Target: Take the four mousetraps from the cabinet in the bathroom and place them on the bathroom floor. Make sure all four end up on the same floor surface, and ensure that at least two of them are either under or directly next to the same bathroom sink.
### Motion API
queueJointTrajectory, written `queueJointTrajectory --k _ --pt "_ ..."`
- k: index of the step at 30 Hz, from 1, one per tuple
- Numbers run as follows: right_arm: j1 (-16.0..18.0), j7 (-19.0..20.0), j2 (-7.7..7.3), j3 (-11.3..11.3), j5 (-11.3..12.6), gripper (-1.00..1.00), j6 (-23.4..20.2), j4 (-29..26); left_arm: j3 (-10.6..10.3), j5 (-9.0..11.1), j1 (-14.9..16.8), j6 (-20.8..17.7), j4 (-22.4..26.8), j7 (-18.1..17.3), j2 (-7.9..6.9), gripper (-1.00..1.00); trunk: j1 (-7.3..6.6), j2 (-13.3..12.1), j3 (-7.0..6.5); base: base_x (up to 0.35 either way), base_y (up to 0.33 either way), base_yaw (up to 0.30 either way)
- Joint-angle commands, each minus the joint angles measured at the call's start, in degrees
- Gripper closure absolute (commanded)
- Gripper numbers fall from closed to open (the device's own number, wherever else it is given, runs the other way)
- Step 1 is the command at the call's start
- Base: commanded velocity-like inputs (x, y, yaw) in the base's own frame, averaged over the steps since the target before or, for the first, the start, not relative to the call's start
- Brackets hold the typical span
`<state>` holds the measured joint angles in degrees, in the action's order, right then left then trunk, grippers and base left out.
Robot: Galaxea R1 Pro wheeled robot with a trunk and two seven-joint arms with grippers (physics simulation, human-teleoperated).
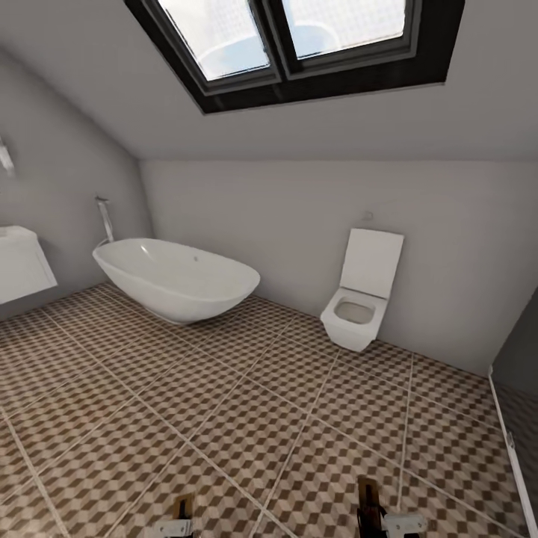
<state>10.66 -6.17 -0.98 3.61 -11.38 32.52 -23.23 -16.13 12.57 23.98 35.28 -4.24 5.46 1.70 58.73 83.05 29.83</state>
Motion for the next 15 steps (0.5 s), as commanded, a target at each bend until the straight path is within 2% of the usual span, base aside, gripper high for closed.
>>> queueJointTrajectory --k 1,15 --pt "0.04 -0.16 0.02 0.21 -0.4 1.0 0.18 0.03 -0.48 0.14 0.11 0.32 -0.24 0.41 0.06 1.0 0.0 0.03 0.03 0.0 0.0 0.277" --pt "0.06 -0.16 0.02 0.17 -0.4 1.0 0.18 0.03 -0.48 0.14 0.11 0.32 -0.24 0.41 0.06 1.0 0.0 0.03 -0.14 0.0 0.0 0.277"
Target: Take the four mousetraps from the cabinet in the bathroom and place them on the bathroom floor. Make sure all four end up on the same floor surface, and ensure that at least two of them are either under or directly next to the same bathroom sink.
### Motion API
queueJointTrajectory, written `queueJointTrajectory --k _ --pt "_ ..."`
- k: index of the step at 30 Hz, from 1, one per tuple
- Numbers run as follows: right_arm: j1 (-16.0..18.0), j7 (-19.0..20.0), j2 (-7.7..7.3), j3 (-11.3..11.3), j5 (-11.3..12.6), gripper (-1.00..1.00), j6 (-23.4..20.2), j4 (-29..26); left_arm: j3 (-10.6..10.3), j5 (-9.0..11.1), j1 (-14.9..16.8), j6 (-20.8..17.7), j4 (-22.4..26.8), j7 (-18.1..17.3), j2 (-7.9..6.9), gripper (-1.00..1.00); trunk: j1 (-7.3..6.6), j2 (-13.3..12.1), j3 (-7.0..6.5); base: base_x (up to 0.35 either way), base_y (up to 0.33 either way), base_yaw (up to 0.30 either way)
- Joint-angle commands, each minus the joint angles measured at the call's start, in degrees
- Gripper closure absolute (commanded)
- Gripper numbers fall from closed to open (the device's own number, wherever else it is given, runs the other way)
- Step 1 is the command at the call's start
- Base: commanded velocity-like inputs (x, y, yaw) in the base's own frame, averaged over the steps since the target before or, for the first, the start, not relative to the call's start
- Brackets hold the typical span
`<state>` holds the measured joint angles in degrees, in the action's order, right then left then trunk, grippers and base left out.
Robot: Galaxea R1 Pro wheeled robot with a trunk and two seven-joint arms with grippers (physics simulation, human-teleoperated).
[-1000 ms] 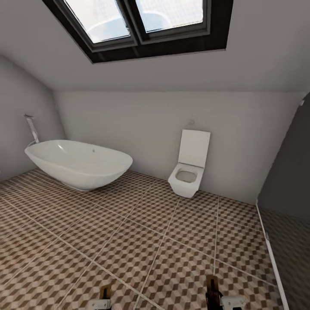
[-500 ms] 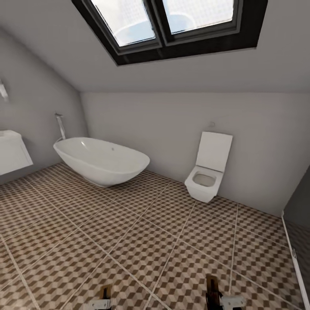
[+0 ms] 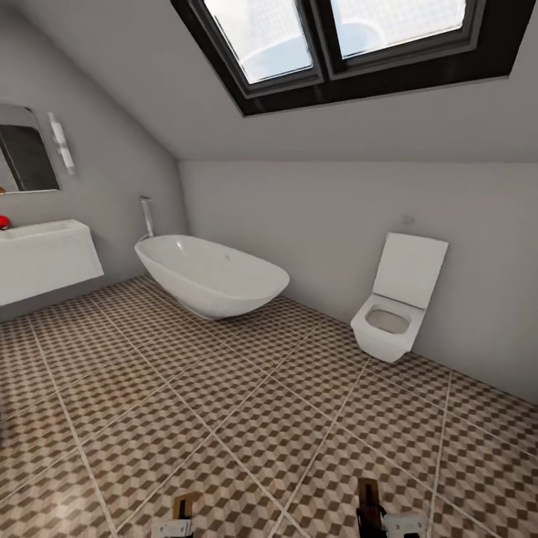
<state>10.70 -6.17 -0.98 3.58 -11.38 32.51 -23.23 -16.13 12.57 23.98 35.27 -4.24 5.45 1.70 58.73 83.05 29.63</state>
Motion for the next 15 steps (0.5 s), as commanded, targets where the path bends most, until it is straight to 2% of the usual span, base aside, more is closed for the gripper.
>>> queueJointTrajectory --k 1,6,15 --pt "0.03 -0.16 0.02 0.21 -0.4 1.0 0.18 0.03 -0.48 0.14 0.1 0.32 -0.24 0.42 0.06 1.0 0.0 0.03 0.06 0.0 0.0 0.277" --pt "0.02 -0.14 0.17 0.2 -0.4 1.0 0.17 0.03 -0.48 0.15 0.1 0.32 -0.24 0.43 0.06 1.0 0.0 0.03 0.06 0.074 0.0 0.277" --pt "0.02 -0.09 0.79 0.2 -0.48 1.0 0.18 0.03 -0.48 0.16 0.1 0.32 -0.24 0.43 0.06 1.0 0.0 0.03 0.06 0.231 0.0 0.277"
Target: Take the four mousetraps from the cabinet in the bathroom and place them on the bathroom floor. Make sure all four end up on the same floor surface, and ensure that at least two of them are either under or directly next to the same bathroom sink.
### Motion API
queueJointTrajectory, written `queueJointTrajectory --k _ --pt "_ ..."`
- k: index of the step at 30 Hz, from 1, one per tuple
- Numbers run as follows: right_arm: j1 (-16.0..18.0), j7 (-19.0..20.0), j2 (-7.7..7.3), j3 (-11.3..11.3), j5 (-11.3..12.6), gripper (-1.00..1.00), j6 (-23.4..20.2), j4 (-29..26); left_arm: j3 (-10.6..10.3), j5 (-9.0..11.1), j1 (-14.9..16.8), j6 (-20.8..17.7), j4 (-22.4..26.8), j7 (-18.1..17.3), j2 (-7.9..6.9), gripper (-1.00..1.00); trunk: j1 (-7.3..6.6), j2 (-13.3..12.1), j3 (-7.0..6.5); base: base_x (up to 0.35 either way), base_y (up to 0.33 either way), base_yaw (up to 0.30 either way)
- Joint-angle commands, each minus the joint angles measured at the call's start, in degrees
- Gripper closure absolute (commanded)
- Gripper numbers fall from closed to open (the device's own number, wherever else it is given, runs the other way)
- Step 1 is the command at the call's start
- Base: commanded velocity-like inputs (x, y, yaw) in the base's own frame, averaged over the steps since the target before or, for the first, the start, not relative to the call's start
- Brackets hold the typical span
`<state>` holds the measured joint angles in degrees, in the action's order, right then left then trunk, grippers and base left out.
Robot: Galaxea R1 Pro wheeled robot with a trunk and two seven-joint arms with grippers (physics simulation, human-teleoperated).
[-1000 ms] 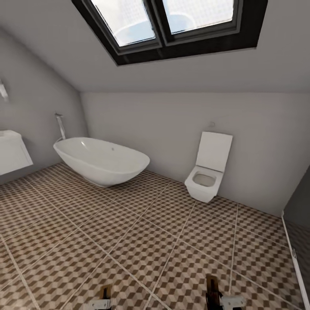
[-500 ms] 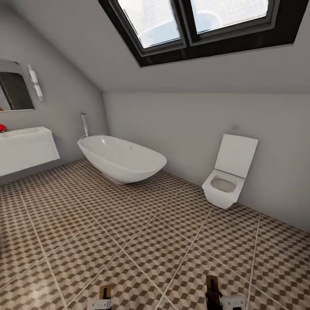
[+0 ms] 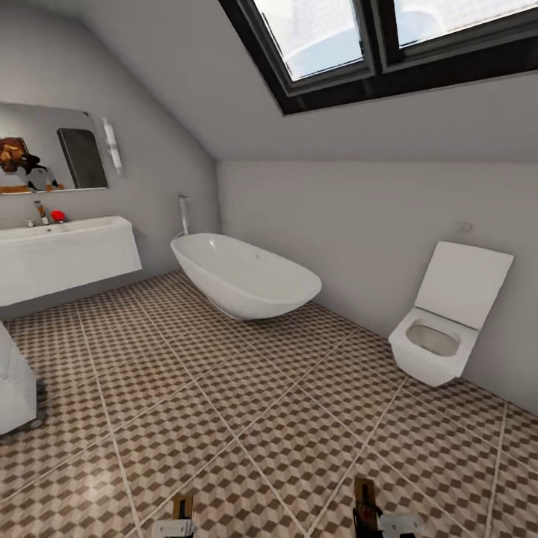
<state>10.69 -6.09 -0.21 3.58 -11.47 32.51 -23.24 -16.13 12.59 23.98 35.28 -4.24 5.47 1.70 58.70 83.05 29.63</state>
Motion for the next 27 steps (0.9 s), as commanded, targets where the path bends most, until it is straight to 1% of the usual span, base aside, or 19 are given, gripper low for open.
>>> queueJointTrajectory --k 1,27 --pt "0.03 -0.16 0.02 0.2 -0.39 1.0 0.17 0.03 -0.48 0.13 0.11 0.32 -0.24 0.41 0.06 1.0 0.03 0.03 0.06 0.258 0.0 0.277" --pt "0.01 -0.18 0.03 0.2 -0.39 1.0 0.15 0.03 -0.48 0.15 0.11 0.32 -0.24 0.42 0.05 1.0 0.03 0.03 0.06 0.259 0.0 0.277"
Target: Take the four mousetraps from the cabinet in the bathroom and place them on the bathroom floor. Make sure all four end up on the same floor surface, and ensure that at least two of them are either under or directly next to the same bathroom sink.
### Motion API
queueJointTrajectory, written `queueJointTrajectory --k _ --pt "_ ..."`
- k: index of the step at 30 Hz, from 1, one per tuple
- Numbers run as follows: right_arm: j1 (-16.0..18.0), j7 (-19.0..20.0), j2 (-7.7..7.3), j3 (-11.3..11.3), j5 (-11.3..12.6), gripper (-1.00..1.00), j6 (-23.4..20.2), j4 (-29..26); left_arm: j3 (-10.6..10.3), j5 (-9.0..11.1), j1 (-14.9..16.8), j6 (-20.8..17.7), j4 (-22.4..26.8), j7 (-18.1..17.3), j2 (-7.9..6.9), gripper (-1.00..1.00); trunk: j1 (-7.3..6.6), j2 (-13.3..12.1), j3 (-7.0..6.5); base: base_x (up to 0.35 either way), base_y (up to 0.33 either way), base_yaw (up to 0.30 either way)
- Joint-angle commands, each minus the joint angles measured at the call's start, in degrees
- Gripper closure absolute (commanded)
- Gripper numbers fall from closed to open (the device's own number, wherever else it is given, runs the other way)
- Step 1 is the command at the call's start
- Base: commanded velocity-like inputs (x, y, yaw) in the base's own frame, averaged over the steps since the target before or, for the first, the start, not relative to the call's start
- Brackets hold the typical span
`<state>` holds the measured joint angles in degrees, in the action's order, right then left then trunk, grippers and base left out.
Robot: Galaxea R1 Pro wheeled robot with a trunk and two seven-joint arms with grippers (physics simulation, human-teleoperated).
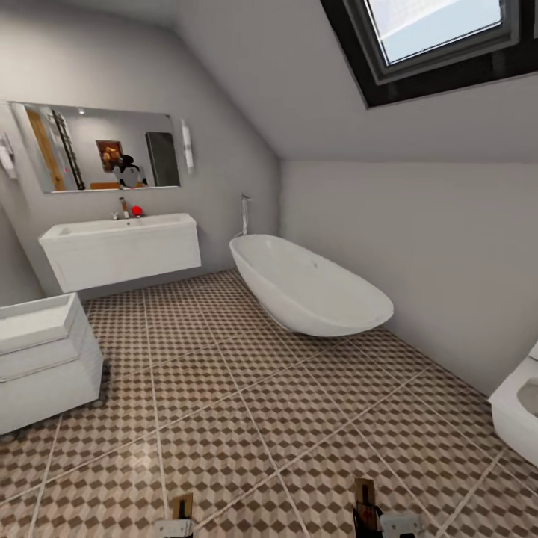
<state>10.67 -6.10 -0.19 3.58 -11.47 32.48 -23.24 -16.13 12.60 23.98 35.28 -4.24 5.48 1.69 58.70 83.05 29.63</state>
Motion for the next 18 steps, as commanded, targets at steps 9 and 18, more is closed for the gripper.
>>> queueJointTrajectory --k 9,18 --pt "0.03 -0.16 0.02 0.2 -0.39 1.0 0.22 0.03 -0.48 0.14 0.11 0.32 -0.24 0.41 -0.02 1.0 0.03 0.03 0.06 0.259 0.0 0.277" --pt "0.05 -0.14 0.02 0.2 -0.39 1.0 0.22 0.12 -0.48 0.14 0.11 0.32 -0.24 0.41 -0.02 1.0 0.03 0.03 0.06 0.259 0.0 0.277"
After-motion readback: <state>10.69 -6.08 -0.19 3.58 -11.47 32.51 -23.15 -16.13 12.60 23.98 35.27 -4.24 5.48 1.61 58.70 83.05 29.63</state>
